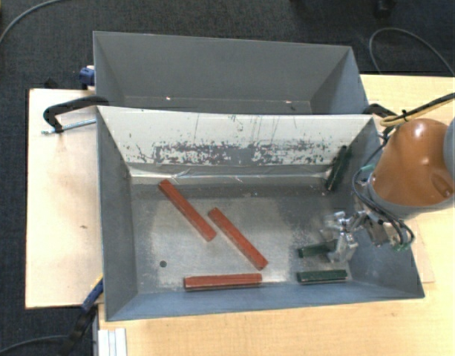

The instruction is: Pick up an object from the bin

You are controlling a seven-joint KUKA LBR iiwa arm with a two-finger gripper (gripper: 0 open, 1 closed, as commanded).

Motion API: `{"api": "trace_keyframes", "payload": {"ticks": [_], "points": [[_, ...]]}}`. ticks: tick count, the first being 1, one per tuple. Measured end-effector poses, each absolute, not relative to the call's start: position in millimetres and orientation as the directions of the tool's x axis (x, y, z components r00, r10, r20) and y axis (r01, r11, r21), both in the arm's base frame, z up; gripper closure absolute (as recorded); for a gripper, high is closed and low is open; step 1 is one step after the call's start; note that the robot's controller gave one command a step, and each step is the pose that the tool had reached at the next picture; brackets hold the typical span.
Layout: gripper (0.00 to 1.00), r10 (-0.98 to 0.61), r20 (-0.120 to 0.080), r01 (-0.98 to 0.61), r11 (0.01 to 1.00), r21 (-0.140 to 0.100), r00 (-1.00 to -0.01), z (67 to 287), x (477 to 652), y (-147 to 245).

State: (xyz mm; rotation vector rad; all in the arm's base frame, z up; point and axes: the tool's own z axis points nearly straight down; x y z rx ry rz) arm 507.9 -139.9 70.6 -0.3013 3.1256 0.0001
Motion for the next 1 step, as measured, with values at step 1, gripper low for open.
{"api": "trace_keyframes", "payload": {"ticks": [1], "points": [[1.00,-0.110,-0.015,-0.109,0.994,-0.002,-0.994,233.1,519.6,-93.3]]}}
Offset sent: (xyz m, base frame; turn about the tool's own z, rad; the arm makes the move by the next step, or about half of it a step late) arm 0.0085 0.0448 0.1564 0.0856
